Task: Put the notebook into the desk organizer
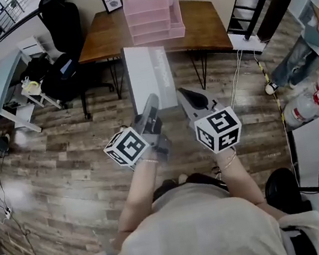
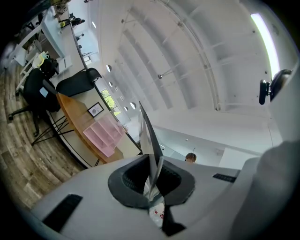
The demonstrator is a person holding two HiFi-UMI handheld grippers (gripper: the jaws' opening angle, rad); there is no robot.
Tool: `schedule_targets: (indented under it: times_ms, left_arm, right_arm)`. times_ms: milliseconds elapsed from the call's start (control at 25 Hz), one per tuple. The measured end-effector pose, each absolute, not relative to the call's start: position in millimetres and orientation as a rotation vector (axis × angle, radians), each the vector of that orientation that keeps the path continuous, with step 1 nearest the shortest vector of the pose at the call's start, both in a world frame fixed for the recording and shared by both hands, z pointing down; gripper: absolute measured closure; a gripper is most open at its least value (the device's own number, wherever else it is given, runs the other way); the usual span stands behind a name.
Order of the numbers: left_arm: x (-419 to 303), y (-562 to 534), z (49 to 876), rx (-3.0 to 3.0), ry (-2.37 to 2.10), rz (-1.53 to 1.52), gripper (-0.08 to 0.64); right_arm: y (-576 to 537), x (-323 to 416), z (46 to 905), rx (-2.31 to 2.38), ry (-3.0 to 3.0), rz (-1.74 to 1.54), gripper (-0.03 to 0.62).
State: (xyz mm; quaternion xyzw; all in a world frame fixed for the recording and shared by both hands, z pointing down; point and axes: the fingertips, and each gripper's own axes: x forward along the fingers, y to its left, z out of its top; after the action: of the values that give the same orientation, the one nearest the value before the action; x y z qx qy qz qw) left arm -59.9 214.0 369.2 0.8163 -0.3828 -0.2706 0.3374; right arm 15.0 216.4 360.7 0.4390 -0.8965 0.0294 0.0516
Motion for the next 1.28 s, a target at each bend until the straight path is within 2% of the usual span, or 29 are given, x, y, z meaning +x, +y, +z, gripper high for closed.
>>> schedule_targets:
  times_ms: [840, 1280]
  left_arm:
    - [-19, 178, 392, 2.065, -1.005, -0.694, 0.552]
    - [-35, 83, 393, 2.061, -0.945, -0.723, 0.552]
  right_arm:
    - [185, 56, 385, 1.306, -2.728, 0.193, 0.581]
    - [96, 47, 393, 1.389, -2.676, 0.18, 0.581]
